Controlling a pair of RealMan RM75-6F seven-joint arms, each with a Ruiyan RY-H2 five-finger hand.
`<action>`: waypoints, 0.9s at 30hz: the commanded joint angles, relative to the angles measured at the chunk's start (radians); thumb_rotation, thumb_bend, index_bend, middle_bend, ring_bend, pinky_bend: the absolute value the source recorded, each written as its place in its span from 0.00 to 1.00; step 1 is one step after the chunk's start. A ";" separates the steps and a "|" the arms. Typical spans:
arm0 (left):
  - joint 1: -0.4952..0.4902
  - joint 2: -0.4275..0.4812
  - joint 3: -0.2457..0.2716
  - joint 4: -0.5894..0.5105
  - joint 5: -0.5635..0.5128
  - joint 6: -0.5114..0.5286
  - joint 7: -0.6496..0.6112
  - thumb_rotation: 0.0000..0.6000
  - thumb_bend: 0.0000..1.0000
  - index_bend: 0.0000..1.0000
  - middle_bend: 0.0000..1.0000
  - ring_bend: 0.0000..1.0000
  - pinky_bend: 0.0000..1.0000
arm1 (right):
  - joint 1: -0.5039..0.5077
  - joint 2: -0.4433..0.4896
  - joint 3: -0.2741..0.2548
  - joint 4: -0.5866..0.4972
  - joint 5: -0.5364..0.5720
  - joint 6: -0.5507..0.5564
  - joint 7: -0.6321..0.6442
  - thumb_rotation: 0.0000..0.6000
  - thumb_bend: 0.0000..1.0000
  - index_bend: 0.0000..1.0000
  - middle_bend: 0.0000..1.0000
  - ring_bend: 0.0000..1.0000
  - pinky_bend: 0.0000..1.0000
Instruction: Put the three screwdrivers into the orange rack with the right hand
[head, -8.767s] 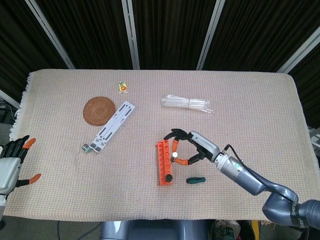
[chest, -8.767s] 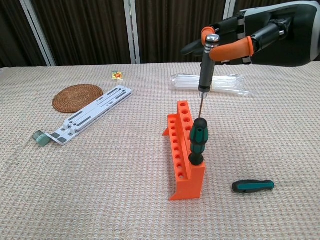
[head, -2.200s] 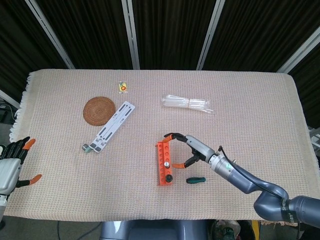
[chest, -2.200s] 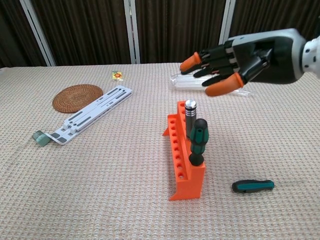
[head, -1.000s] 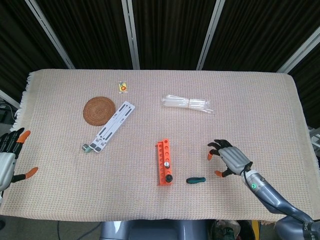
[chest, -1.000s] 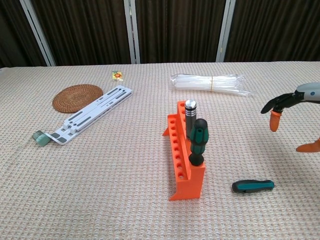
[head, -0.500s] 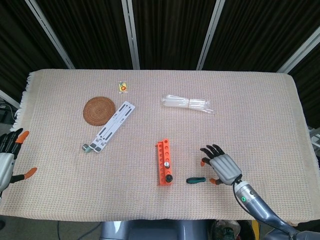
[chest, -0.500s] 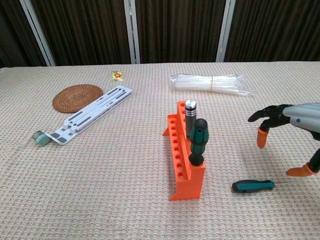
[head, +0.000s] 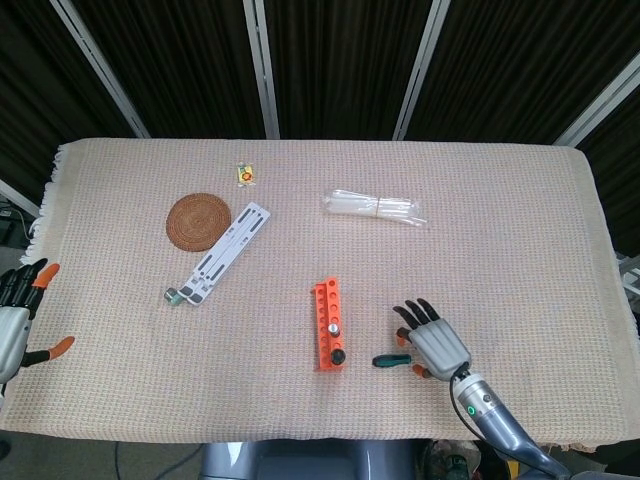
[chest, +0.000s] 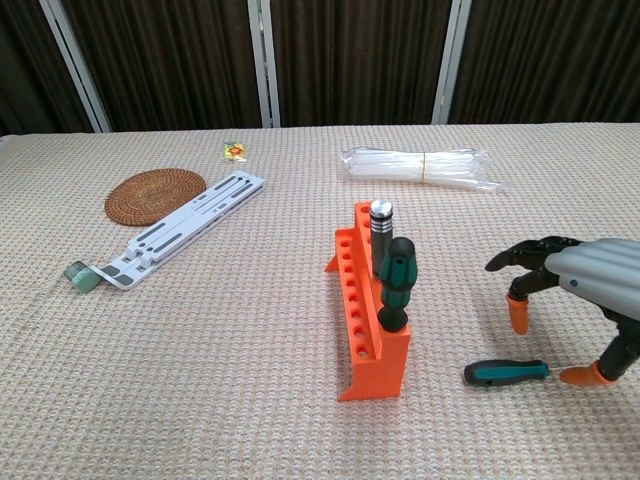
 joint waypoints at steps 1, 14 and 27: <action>0.000 -0.001 0.000 0.003 -0.001 -0.001 -0.001 1.00 0.15 0.04 0.00 0.00 0.00 | -0.011 -0.025 -0.006 0.008 0.010 0.008 -0.065 1.00 0.12 0.46 0.08 0.00 0.00; -0.004 -0.018 0.002 0.027 -0.014 -0.020 -0.016 1.00 0.15 0.04 0.00 0.00 0.00 | 0.004 -0.071 0.000 -0.014 0.041 -0.018 -0.247 1.00 0.13 0.47 0.09 0.00 0.00; -0.010 -0.033 0.004 0.056 -0.029 -0.044 -0.035 1.00 0.15 0.04 0.00 0.00 0.00 | 0.031 -0.082 0.021 -0.057 0.101 -0.047 -0.344 1.00 0.13 0.47 0.09 0.00 0.00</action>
